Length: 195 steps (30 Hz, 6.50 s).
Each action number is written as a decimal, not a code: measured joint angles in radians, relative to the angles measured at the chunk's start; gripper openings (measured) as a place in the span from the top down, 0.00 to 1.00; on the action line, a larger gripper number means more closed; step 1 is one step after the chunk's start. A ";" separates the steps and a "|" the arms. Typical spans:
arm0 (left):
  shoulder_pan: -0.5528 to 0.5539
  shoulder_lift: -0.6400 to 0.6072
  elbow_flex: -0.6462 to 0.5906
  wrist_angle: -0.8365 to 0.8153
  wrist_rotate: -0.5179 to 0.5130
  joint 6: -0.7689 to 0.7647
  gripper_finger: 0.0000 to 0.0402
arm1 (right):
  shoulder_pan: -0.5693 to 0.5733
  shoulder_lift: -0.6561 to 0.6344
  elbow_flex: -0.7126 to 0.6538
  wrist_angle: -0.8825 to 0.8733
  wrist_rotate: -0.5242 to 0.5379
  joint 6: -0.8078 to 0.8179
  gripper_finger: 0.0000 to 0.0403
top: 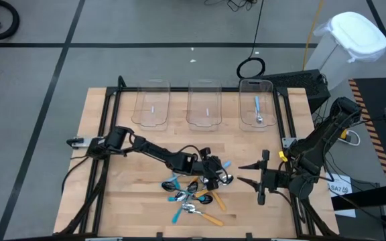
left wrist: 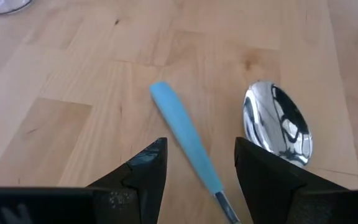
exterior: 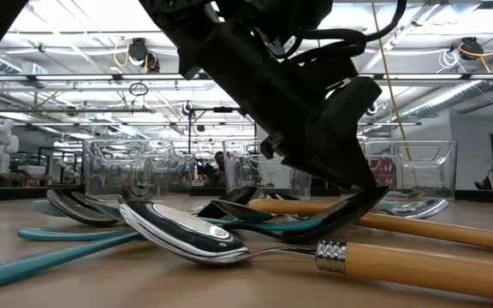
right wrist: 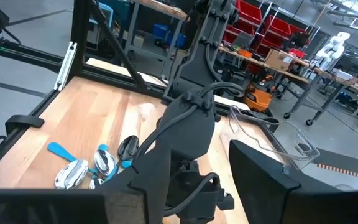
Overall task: Sort silverware by color (type)
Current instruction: Put the light blue spoon into the right transparent bin
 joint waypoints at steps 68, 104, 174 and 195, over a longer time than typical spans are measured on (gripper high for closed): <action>-0.113 0.026 0.429 -0.339 -0.116 0.249 0.95 | 0.071 -0.086 -0.001 -0.299 -0.056 0.265 0.61; 0.032 0.011 0.103 0.462 0.545 0.056 0.95 | 0.269 -0.082 -0.002 -0.565 -0.080 0.466 0.61; -0.022 0.012 0.103 0.638 0.675 -0.013 0.83 | 0.187 0.029 0.015 -0.021 -0.213 -0.156 0.90; -0.028 0.010 0.105 0.586 0.366 0.090 0.58 | 0.187 -0.004 0.013 -0.076 -0.022 0.023 0.92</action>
